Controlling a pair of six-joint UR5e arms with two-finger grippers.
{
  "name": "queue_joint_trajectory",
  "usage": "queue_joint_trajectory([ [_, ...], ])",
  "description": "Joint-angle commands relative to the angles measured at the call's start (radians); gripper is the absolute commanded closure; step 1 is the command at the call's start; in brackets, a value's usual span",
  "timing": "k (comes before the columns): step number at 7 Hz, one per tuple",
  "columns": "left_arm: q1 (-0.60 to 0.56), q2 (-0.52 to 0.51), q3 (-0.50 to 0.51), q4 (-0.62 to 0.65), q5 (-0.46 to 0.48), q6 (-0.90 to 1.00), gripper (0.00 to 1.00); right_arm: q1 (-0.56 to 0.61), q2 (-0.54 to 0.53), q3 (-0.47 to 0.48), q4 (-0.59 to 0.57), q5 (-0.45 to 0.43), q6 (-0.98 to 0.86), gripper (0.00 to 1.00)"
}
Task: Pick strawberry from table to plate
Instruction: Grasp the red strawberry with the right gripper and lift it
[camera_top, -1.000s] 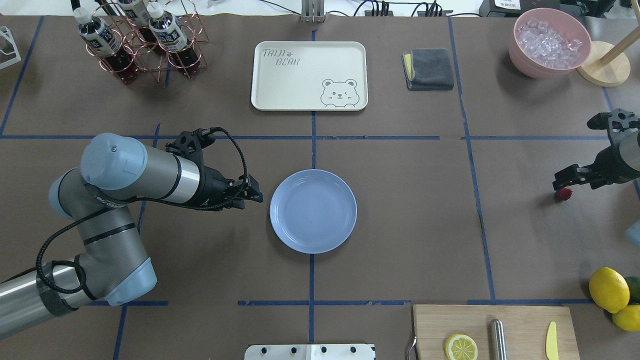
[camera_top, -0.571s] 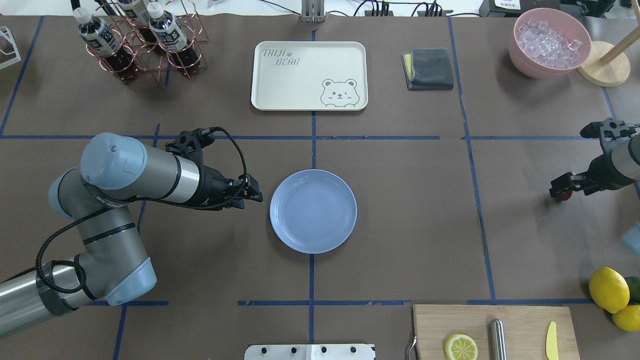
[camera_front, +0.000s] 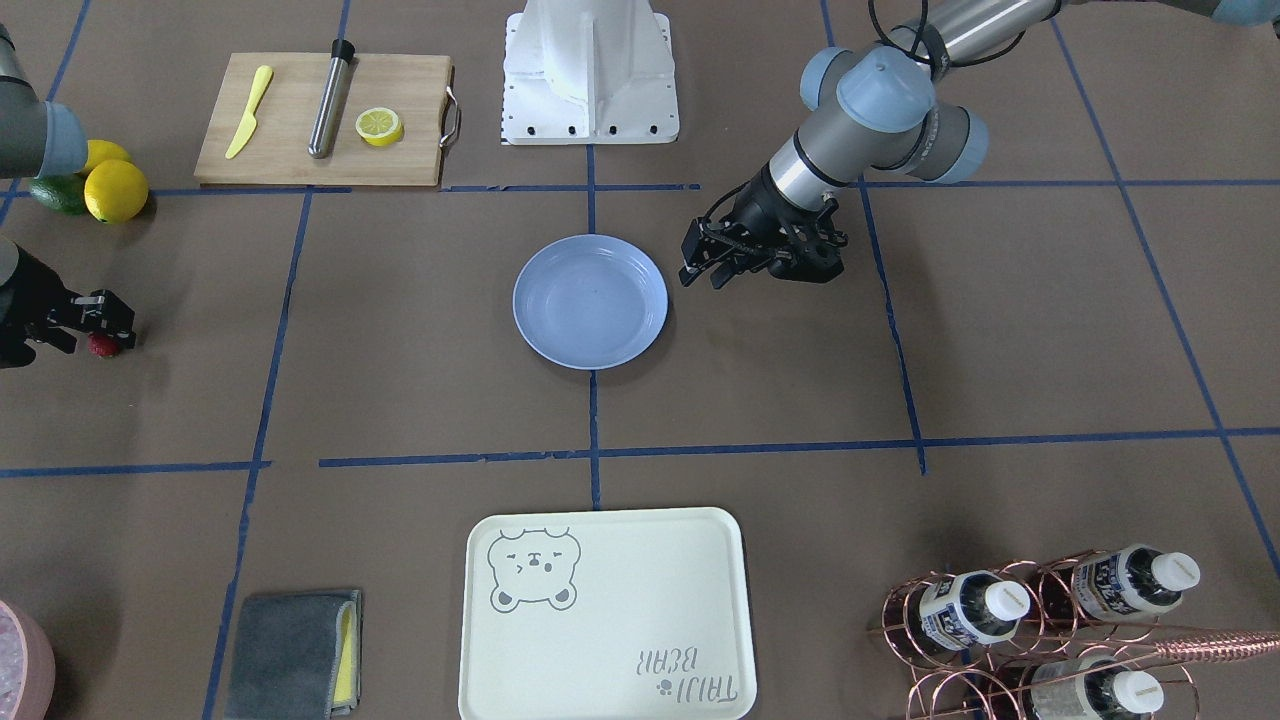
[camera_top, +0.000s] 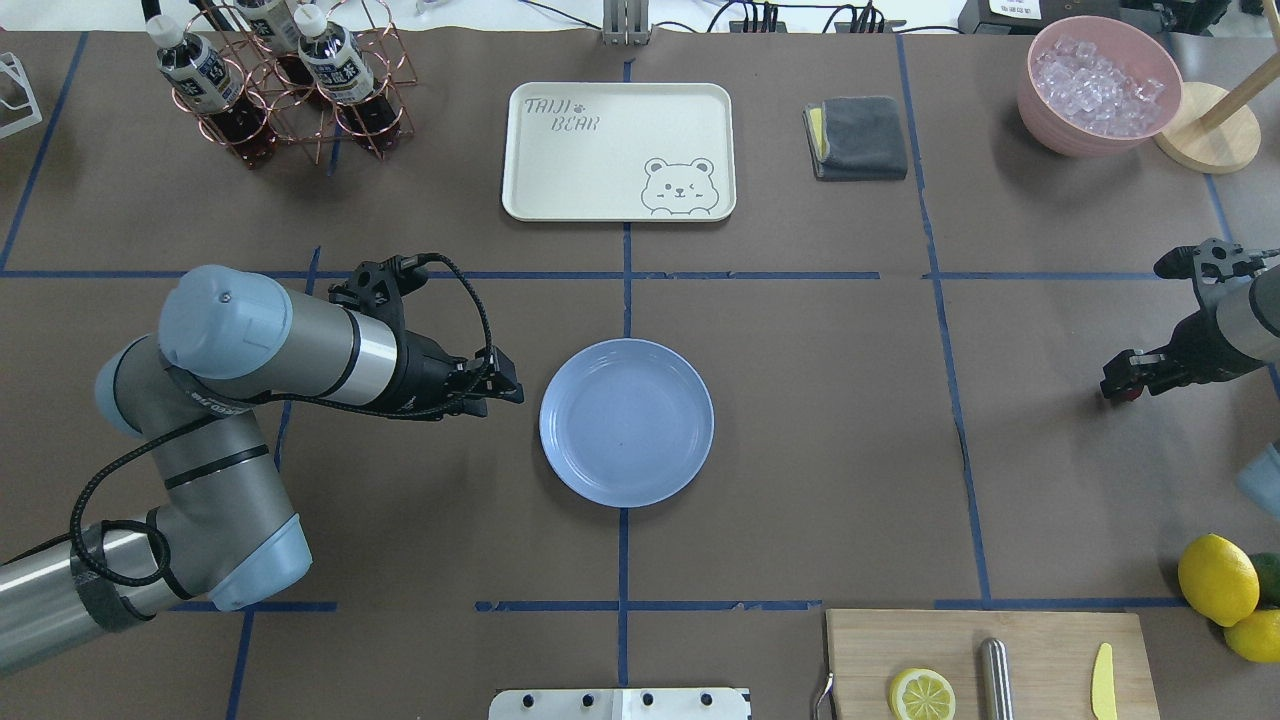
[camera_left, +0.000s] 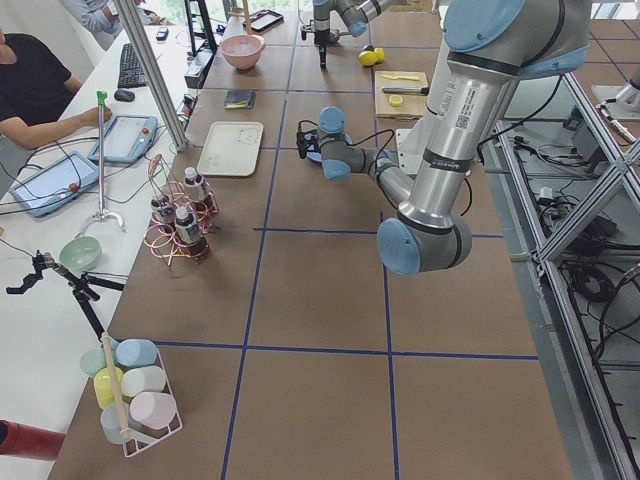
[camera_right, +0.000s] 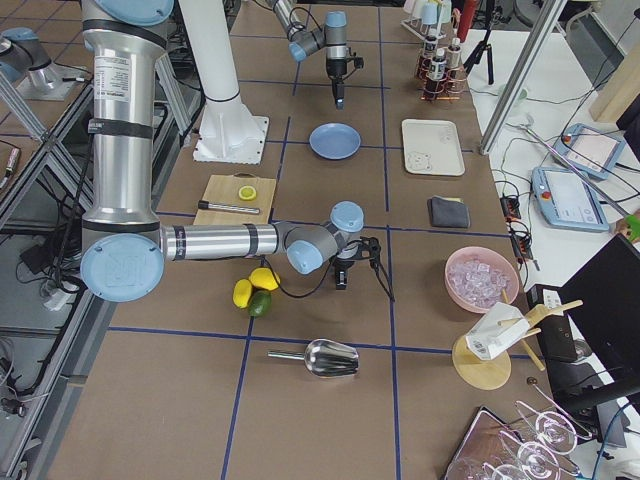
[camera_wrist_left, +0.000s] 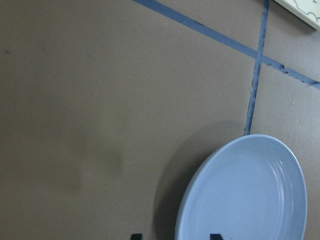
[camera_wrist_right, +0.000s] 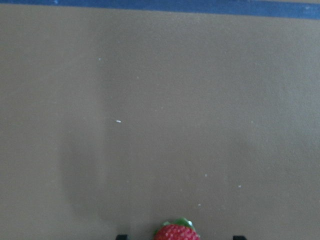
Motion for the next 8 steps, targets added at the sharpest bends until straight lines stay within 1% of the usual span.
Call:
queue_joint_trajectory([
  [1,0.000,0.000,-0.001,0.000,0.000,-0.001,0.44,0.001,0.001,0.016,0.001,0.000,-0.002,1.00],
  [2,0.000,0.000,-0.002,0.000,0.000,-0.001,0.44,0.004,0.000,0.077,-0.001,0.003,0.024,1.00],
  [3,-0.003,0.017,-0.025,0.002,-0.004,0.001,0.44,-0.006,0.001,0.166,-0.013,0.008,0.179,1.00],
  [4,-0.005,0.063,-0.068,0.003,-0.008,0.007,0.45,-0.105,0.004,0.261,-0.012,-0.010,0.386,1.00],
  [5,-0.024,0.092,-0.080,0.002,-0.036,0.022,0.45,-0.205,0.080,0.307,-0.013,-0.067,0.579,1.00],
  [6,-0.075,0.103,-0.080,0.003,-0.056,0.065,0.45,-0.330,0.181,0.315,-0.016,-0.149,0.788,1.00],
  [7,-0.121,0.158,-0.095,0.002,-0.076,0.146,0.46,-0.438,0.299,0.312,-0.091,-0.232,0.908,1.00],
  [8,-0.171,0.232,-0.135,0.002,-0.096,0.224,0.46,-0.498,0.455,0.299,-0.277,-0.306,0.932,1.00],
])
